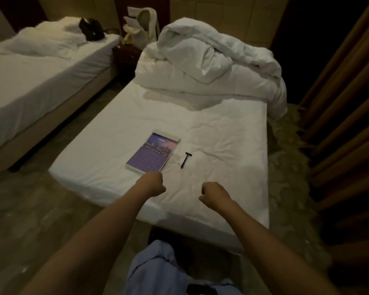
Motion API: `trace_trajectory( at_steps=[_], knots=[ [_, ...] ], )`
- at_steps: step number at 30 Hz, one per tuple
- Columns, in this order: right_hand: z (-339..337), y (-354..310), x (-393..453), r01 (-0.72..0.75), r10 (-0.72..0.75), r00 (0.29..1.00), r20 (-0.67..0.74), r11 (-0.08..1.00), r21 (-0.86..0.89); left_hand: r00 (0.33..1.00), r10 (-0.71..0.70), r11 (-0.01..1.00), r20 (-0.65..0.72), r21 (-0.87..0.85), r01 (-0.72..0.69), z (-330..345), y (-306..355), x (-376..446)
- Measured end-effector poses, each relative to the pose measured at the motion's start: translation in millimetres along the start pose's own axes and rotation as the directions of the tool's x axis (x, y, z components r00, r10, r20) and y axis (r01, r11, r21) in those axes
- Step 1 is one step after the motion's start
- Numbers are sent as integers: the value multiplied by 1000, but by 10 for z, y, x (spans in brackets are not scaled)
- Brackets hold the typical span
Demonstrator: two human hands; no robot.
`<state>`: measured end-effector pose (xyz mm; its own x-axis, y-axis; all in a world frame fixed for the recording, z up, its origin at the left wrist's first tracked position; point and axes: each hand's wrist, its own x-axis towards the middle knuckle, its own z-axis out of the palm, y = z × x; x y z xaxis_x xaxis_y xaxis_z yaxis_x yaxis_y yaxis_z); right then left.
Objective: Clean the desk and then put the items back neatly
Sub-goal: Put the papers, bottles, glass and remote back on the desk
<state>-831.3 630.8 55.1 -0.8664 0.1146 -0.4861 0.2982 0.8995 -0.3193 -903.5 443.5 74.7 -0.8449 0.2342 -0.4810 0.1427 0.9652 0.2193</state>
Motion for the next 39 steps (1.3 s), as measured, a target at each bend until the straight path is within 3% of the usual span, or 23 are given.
trace_trajectory(
  at_steps=[7,14,19,24,28,36,39],
  knots=[
    [-220,-348,1267,-95,92,995,33,990,100,995,-29,998,97,-54,35,-321,-420,1285],
    [-104,-569,2694,-275,248,955,161,946,173,945,-221,932,242,-233,277,-469,-1147,2674],
    [225,-637,3564,-381,352,922,163,897,221,913,-317,880,259,-280,384,-311,-1462,3487],
    [582,-579,4011,-602,578,797,176,735,314,852,-445,806,276,-292,515,59,-1615,3988],
    [760,-582,4231,-694,658,717,231,639,331,827,-486,790,283,-262,554,305,-1620,4182],
    [999,-521,4328,-675,670,718,186,606,421,803,-538,821,256,-59,569,446,-1761,4416],
    [989,-525,4260,-651,663,725,187,571,499,781,-525,800,338,-119,589,440,-1795,4417]
  ],
)
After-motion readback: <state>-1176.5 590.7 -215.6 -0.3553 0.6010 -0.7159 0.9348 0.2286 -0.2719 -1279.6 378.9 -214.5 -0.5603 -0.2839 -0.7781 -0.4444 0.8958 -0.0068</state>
